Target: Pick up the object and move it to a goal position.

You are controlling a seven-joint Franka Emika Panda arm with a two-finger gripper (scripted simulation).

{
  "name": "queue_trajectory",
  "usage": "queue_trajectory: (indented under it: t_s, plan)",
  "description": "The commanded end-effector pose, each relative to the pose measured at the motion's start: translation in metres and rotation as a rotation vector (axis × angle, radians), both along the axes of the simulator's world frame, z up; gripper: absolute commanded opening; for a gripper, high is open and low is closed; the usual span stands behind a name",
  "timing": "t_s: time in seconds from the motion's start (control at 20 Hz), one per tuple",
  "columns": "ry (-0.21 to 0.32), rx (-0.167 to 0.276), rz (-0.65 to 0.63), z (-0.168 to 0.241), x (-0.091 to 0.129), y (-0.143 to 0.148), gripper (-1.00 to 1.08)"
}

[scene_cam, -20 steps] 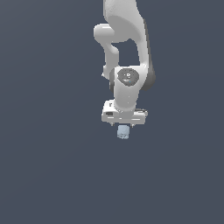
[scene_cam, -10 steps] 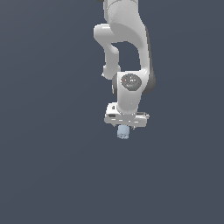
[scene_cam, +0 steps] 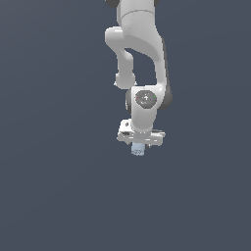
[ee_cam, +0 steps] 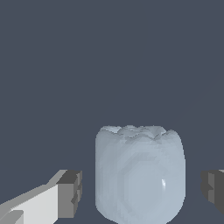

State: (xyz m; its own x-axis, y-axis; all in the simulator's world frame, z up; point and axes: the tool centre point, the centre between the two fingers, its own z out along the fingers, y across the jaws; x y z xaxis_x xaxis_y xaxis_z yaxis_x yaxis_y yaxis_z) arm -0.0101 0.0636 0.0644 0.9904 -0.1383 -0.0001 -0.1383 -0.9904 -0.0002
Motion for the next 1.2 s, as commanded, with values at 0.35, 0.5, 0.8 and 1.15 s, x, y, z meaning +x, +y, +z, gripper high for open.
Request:
queue_trajectory:
  t_s: [0.35,0.5,0.8,1.15]
  plan:
    - [0.0,0.0,-0.002,-0.024,0.001,0.0,-1.0]
    - [0.0,0.0,-0.002,-0.024,0.001,0.0,-1.0]
    - [0.0,0.0,-0.002,-0.024,0.001,0.0,-1.0]
    - [-0.001,0.0,-0.002,-0.012,0.002,-0.005,-1.0]
